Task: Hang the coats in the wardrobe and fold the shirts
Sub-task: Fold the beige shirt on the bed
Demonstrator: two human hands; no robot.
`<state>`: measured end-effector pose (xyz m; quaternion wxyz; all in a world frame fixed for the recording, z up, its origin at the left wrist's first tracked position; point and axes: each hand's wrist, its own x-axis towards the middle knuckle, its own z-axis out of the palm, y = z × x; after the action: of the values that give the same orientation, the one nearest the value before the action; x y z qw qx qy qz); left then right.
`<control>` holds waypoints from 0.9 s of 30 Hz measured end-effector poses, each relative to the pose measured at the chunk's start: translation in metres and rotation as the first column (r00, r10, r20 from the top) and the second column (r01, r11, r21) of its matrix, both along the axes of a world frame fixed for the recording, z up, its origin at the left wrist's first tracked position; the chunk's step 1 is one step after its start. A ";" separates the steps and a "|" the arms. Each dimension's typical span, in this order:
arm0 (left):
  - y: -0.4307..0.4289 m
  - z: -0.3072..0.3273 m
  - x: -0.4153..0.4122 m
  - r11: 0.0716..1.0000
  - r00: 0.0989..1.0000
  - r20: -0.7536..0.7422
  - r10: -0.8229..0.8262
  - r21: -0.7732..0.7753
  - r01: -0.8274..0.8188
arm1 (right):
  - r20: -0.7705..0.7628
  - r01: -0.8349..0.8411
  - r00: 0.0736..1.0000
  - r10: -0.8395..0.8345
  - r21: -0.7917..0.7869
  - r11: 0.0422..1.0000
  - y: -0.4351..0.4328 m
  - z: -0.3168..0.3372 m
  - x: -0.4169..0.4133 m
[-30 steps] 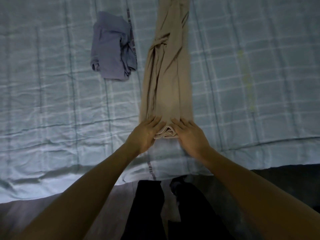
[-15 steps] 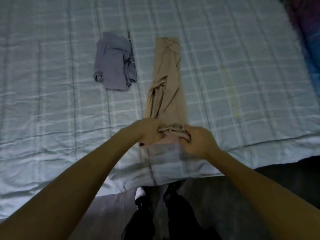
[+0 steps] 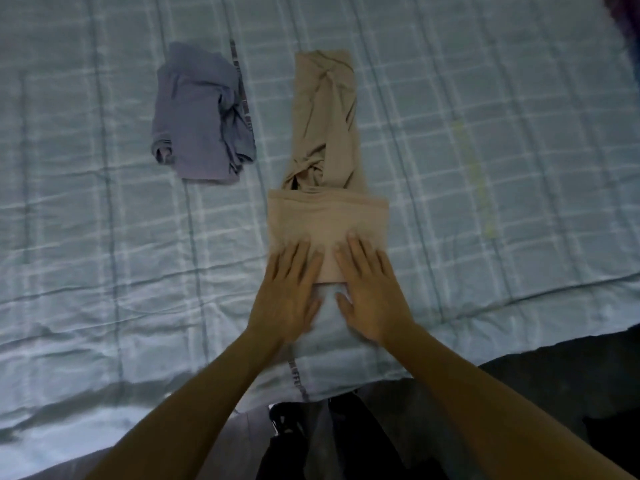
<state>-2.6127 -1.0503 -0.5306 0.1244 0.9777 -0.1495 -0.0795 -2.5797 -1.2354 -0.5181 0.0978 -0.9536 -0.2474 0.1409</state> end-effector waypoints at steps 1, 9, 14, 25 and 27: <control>0.000 -0.004 0.004 1.000 1.000 0.008 -0.014 0.028 0.014 | 0.016 -0.025 1.000 0.026 -0.016 1.000 0.001 -0.004 0.005; -0.016 -0.011 0.040 1.000 1.000 0.011 0.029 0.007 -0.029 | 0.017 -0.031 0.999 0.031 0.038 0.999 0.007 -0.018 0.033; -0.011 0.017 0.037 0.995 1.000 0.013 0.026 -0.099 -0.025 | 0.105 -0.015 0.994 -0.005 0.186 0.982 0.011 0.005 0.022; -0.017 0.133 0.017 0.983 0.817 -0.551 -0.171 -0.150 0.105 | 0.016 0.114 0.993 -0.120 0.211 0.971 -0.006 0.088 -0.042; -0.012 0.156 0.051 0.993 0.843 -0.526 -0.114 -0.074 0.088 | 0.095 0.116 0.986 -0.138 0.204 0.972 -0.003 0.106 -0.008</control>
<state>-2.5616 -1.0620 -0.3747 0.1793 0.9055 -0.1625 -0.3487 -2.5880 -1.2380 -0.4124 0.1871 -0.9593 -0.2035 0.0571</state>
